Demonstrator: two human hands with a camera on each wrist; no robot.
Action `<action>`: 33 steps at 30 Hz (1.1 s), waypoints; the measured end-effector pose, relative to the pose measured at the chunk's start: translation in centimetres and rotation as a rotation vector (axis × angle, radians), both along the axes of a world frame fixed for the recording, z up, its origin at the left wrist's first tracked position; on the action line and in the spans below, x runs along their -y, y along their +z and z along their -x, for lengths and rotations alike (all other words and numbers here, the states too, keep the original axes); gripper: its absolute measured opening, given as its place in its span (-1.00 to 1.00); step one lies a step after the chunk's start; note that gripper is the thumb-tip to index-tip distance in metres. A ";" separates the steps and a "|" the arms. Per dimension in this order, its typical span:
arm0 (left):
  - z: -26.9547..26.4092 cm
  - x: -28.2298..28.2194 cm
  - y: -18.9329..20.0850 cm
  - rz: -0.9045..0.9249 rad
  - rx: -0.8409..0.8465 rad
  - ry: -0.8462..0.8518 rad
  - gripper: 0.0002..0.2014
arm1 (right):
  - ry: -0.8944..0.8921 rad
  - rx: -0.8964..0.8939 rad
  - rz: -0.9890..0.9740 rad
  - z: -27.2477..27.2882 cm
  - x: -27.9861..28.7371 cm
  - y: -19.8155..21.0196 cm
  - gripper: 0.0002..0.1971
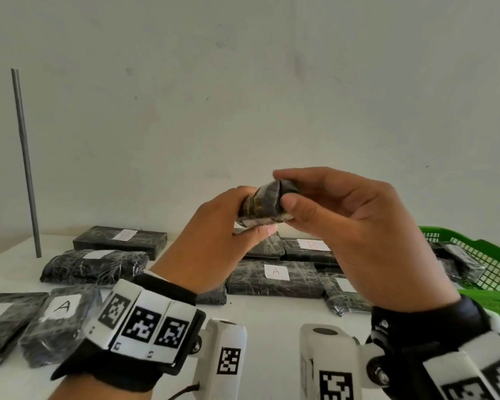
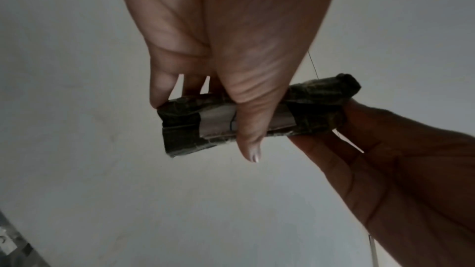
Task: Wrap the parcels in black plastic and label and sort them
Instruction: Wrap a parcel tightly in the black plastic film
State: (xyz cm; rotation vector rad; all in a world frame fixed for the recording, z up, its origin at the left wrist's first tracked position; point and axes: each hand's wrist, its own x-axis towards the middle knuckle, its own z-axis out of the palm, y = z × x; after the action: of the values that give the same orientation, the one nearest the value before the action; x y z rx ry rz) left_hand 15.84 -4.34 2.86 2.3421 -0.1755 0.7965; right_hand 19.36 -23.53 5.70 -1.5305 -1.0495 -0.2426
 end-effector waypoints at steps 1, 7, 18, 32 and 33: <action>0.2 0.2 0.2 0.015 0.006 -0.009 -0.77 | -0.014 0.006 -0.035 -0.2 0.1 0.0 -0.76; 1.4 0.6 1.6 0.254 -0.185 -0.265 -0.50 | -0.031 -0.041 -0.172 -0.8 0.7 -0.2 -0.81; 1.3 1.2 1.9 0.725 0.044 -0.419 -0.75 | -0.043 -0.021 -0.138 -0.5 0.5 -0.2 -0.80; 0.6 1.5 1.2 0.706 0.205 -0.434 -0.81 | -0.134 0.026 -0.138 -0.6 -0.1 -0.6 -0.91; 0.6 1.4 1.2 0.712 0.190 -0.447 -0.80 | -0.153 0.035 -0.141 -0.7 -0.2 -0.7 -0.94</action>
State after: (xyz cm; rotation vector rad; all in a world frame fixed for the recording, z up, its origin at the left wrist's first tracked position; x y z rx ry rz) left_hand 15.27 -5.78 4.05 1.4847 -0.4054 0.7029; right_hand 20.07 -23.36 5.00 -1.4841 -0.9236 -0.4421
